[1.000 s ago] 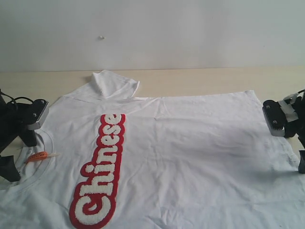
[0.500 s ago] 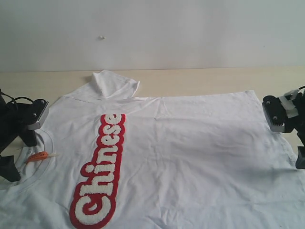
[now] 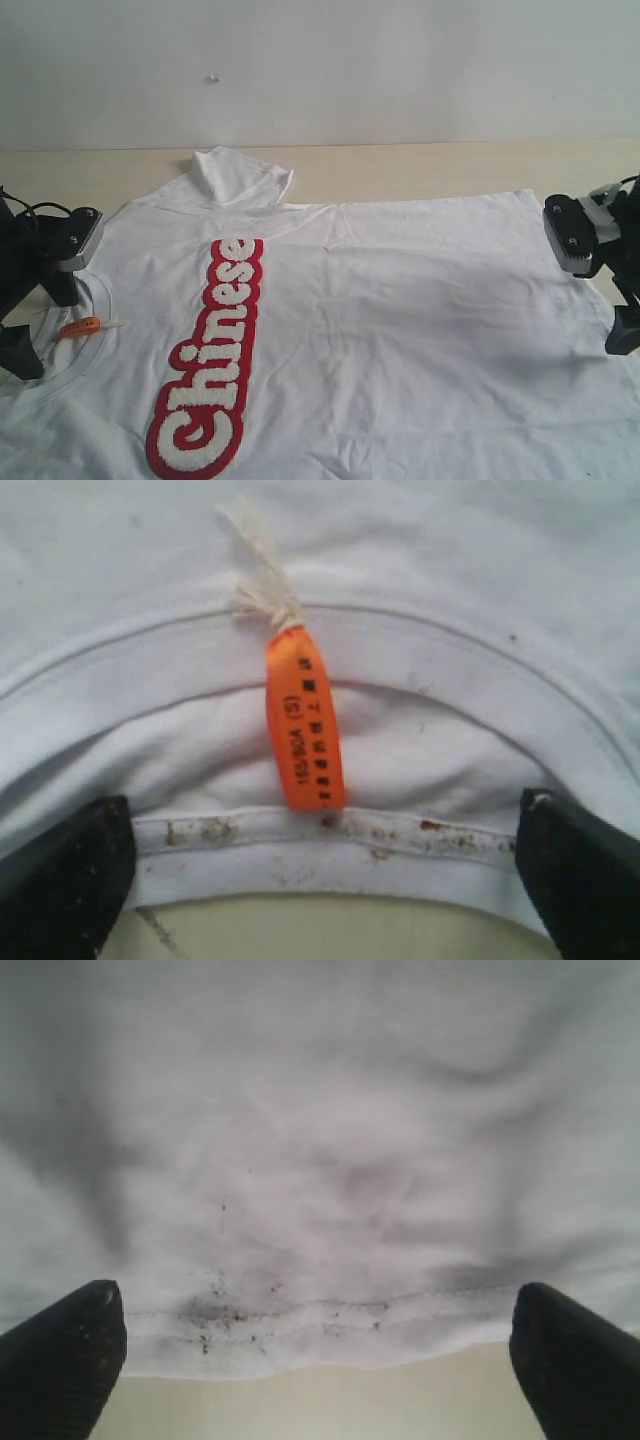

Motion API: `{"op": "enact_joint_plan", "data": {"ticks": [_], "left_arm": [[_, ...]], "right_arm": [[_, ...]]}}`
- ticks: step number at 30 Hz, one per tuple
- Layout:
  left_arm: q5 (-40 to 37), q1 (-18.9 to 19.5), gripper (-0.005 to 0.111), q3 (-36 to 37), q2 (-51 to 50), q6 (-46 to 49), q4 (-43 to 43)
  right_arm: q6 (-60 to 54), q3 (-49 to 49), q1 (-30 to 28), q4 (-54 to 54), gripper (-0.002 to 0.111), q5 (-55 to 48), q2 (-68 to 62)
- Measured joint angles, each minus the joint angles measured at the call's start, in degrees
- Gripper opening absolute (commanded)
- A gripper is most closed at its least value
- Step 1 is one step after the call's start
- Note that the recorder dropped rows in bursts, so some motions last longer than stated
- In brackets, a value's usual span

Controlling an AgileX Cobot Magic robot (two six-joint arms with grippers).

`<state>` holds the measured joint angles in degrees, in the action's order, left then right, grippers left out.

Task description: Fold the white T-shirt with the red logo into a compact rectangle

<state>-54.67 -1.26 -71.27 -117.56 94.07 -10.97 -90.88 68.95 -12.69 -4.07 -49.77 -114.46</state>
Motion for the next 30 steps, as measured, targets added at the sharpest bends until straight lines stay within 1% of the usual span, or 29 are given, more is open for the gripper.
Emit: {"op": "enact_joint_plan", "data": {"ticks": [5,13,30], "left_arm": [[0.0,0.0,0.104,0.0,0.0,0.0,0.0],[0.0,0.0,0.104,0.0,0.0,0.0,0.0],[-0.4,0.0,0.104,0.0,-0.1,0.0,0.0]], "right_arm": [[0.1,0.0,0.0,2.3,0.105,0.2,-1.8],[0.2,0.0,0.0,2.5,0.105,2.6,-1.8],[0.1,0.5,0.0,2.5,0.105,1.9,-2.8]]}}
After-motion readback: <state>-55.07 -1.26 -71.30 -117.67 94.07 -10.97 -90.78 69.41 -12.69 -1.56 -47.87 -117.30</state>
